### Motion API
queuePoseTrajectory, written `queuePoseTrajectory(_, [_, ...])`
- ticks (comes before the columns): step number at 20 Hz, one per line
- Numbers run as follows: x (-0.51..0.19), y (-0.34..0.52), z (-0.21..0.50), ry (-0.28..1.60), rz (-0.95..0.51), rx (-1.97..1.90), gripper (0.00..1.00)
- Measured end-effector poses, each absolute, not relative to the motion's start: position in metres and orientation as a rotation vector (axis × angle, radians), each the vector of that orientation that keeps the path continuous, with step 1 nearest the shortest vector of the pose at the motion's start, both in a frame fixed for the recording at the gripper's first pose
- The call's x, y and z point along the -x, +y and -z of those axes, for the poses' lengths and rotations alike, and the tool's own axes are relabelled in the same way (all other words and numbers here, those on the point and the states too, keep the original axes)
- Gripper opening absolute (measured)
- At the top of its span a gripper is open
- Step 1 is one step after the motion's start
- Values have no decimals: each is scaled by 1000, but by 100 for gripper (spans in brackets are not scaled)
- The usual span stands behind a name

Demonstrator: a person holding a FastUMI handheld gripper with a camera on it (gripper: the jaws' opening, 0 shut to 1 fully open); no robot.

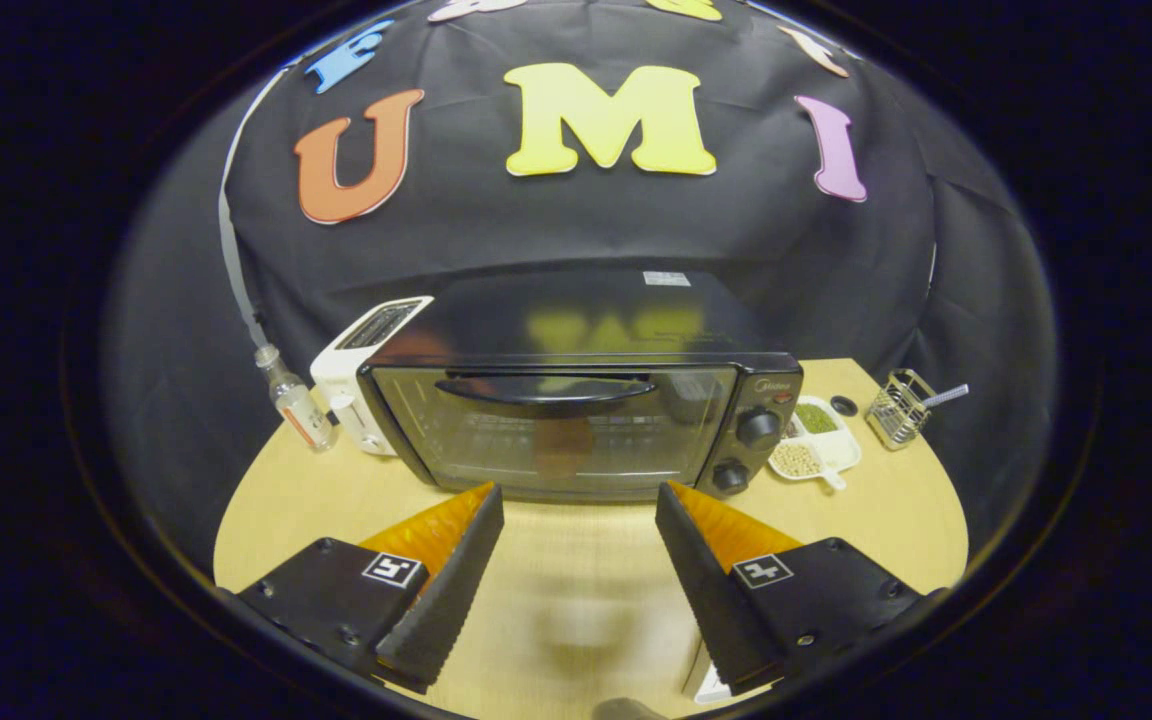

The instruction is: Open the toaster oven, put the food inside, and close the toaster oven door.

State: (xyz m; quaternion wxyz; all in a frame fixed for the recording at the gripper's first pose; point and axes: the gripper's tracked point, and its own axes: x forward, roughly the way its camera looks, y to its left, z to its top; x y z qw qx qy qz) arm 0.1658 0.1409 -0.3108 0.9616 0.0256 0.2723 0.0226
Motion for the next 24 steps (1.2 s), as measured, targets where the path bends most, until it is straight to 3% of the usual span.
queuePoseTrajectory(6, [-140, 112, 253, 465, -47, -41, 98])
queuePoseTrajectory(17, [-46, -14, 37, 89, 8, -35, 98])
queuePoseTrajectory(24, [3, -67, -6, -46, 19, -12, 98])
